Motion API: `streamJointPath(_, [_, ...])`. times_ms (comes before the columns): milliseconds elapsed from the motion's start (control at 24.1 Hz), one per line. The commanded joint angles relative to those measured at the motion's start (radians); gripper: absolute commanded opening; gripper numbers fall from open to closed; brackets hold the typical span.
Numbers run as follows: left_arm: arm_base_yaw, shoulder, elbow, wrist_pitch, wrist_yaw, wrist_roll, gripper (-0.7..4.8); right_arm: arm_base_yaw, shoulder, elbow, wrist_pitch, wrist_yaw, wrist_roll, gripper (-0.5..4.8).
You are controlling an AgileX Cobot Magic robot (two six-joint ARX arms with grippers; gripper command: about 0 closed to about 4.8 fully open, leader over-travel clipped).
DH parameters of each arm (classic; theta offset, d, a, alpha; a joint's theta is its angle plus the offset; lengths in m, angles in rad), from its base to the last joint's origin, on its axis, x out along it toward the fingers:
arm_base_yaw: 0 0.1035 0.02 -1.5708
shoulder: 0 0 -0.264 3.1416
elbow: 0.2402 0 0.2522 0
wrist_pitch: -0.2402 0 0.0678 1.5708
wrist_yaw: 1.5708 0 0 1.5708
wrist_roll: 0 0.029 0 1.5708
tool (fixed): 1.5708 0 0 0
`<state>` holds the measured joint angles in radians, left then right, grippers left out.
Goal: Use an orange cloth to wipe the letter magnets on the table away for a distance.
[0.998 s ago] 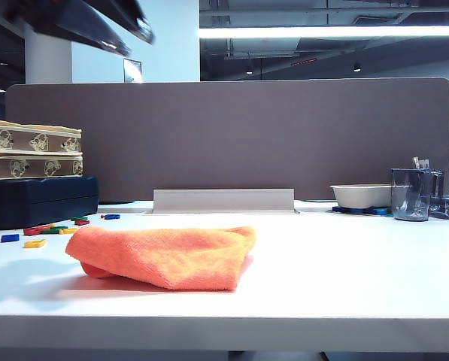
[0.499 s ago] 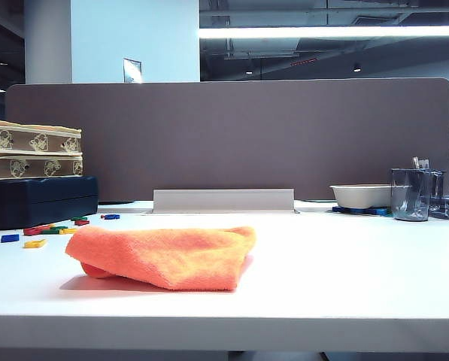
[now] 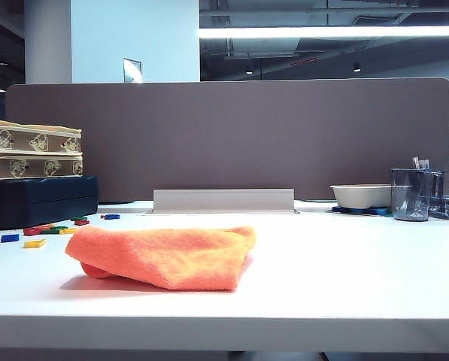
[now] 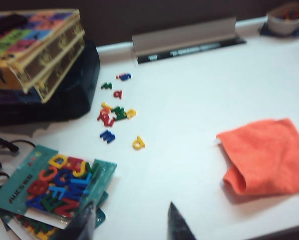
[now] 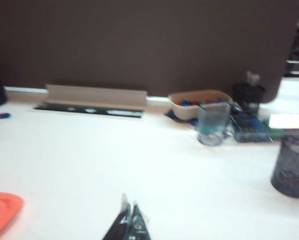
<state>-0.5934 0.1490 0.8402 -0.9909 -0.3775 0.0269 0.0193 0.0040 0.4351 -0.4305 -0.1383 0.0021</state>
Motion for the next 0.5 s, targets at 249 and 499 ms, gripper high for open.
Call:
streamJointPath(249, [0.0, 0.001, -0.082, 0.155, -0.002, 0.003, 1.75, -0.001, -0.002, -0.131, 0.138, 0.098, -0.002, -0.01])
streamJointPath(499, [0.0, 0.002, -0.161, 0.331, -0.003, 0.003, 1.75, -0.001, -0.002, -0.248, 0.263, 0.148, -0.002, -0.01])
